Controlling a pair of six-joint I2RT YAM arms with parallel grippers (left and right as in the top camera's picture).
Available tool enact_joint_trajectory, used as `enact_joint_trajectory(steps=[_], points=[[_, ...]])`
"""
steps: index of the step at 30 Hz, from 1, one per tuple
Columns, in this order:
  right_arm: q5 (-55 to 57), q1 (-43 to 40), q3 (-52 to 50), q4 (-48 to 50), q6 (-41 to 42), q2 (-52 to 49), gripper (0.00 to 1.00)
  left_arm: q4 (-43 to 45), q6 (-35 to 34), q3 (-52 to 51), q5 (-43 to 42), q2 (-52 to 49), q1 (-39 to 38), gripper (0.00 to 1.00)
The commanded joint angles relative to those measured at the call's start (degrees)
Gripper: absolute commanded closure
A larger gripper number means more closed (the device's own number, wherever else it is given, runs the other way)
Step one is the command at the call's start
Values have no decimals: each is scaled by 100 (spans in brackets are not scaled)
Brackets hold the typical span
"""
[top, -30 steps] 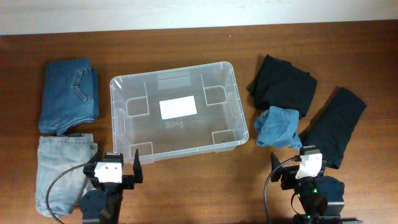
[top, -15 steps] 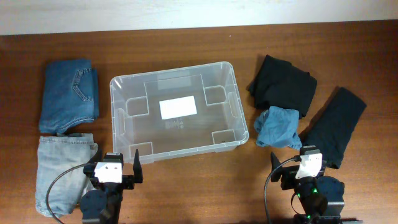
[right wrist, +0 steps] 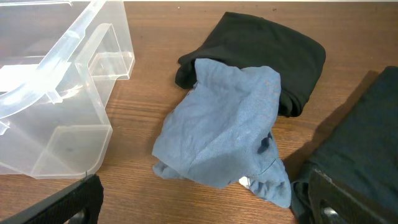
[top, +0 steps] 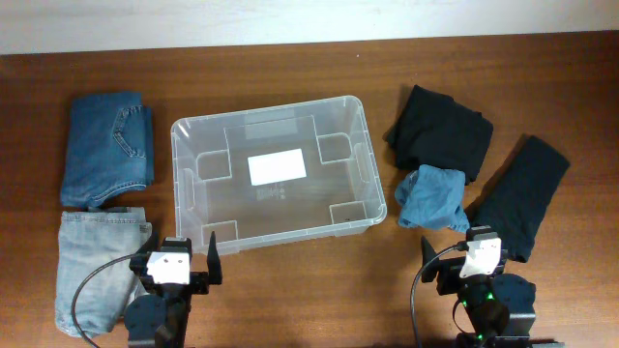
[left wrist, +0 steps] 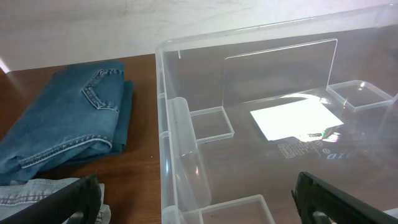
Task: Pack container
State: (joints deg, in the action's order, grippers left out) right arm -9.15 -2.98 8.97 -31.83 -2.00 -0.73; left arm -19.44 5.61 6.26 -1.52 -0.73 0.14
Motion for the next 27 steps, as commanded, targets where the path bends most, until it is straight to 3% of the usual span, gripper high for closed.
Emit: enact_joint_trajectory(steps=[1, 22, 27], points=[[-33, -37, -39, -7, -35, 33, 2, 13, 72, -31, -24, 33, -2, 1], [-33, -37, -39, -7, -35, 33, 2, 83, 59, -33, -50, 33, -2, 1], [-33, -37, -39, -7, -35, 33, 2, 420, -348, -39, -1899, 33, -2, 1]])
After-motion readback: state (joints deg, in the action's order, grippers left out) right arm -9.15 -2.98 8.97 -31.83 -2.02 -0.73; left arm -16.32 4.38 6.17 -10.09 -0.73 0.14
